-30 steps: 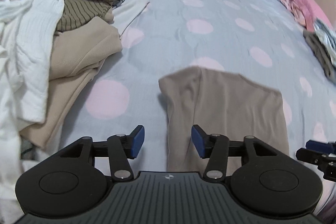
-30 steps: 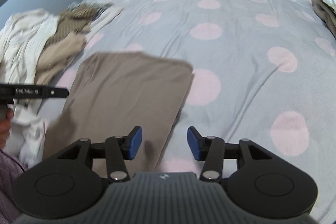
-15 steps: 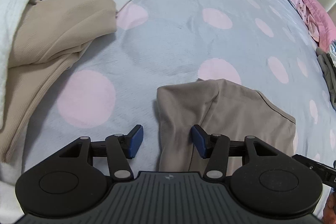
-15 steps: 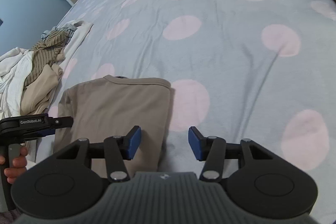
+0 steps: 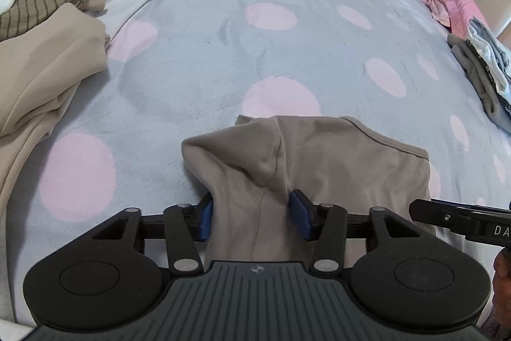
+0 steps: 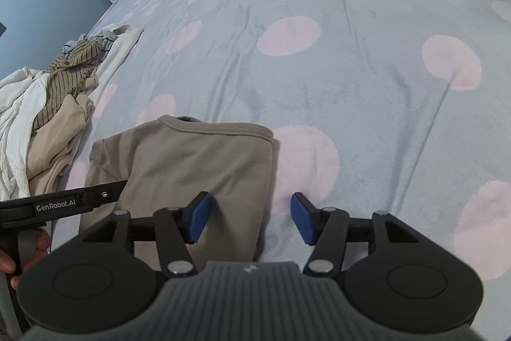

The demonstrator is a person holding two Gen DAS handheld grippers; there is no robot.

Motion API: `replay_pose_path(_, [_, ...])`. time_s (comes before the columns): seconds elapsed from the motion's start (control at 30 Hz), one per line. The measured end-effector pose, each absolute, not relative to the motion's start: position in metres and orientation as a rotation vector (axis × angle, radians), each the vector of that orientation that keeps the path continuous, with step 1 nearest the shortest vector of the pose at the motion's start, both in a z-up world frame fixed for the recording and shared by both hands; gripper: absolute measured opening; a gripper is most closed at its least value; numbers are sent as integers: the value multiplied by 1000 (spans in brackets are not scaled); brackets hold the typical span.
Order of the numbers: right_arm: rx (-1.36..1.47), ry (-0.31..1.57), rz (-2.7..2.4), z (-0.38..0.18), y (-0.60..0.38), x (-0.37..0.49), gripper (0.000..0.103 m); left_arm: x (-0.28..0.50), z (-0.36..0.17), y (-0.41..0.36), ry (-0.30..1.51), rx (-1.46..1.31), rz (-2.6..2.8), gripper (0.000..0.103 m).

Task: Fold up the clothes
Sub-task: 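Grasp the folded shirt bundle with both grippers, then carry the folded shirt with both grippers toward the stack of folded clothes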

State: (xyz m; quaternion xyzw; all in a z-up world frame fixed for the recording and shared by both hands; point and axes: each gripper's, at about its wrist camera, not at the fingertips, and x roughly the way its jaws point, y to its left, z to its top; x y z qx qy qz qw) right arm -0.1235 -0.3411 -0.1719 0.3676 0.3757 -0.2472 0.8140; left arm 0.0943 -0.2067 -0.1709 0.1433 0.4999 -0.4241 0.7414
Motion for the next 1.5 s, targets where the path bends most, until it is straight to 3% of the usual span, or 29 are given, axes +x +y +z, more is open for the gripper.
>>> replay_pose_path(0.1, [779,796,-523,-173,-341,-120,59,91,-171,-208,1080,324,-947,31])
replay_pose_path(0.2, [773,790,-518,-174,-340,-117,51,90,-171,-210,1078,323,-949,25])
replay_pose_path(0.37, [762,774,-502,-173,-336,-116,16,87,-169,-211,1065,328,-949,14])
replay_pose_path(0.43, [755,768,-496,-172,-334,-116,12,83,-166,-210,1041,341,-947,13])
replay_pose_path(1.07, [589,456,-572,-71,-304,-203,10,0,-54,-198,679,130,-1117,11])
replay_pose_path(1.5, [421,235,-765,35,-382,-331,10,-94,25,-328,537,1,-1374,11])
